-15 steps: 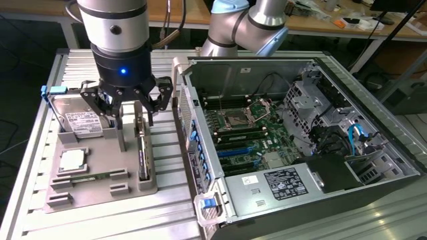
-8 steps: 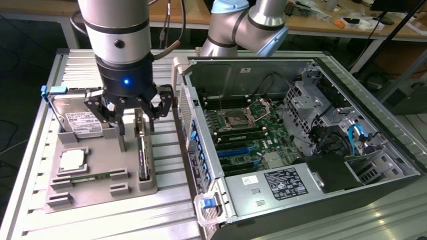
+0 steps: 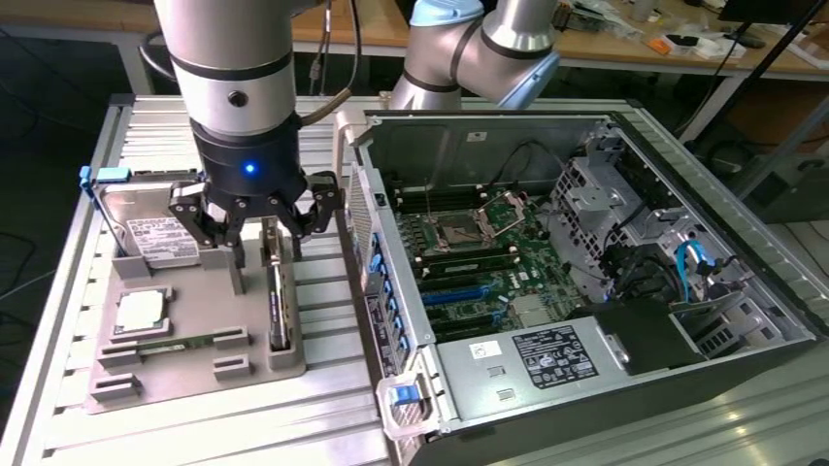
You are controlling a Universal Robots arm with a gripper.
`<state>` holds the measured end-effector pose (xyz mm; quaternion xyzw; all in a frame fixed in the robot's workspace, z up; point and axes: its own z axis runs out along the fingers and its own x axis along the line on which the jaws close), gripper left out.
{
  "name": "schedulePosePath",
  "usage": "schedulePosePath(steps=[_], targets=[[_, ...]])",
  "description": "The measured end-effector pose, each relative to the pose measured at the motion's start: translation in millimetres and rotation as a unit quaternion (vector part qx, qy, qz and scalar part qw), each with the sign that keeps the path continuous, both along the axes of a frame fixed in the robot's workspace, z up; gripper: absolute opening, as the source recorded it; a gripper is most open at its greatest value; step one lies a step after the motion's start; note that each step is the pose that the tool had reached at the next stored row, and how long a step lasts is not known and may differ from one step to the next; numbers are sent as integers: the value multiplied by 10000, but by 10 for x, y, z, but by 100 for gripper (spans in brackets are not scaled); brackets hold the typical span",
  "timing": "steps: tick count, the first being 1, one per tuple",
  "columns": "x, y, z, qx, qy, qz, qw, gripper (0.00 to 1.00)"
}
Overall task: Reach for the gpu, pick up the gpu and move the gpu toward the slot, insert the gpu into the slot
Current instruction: 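Pick up the gpu and move the gpu toward the slot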
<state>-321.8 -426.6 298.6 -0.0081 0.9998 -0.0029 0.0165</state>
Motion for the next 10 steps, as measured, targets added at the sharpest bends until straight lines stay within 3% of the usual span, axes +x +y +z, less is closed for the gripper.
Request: schedulePosePath(steps=[10], targets=[[0,0,-141,0,-1,0,10000,60]])
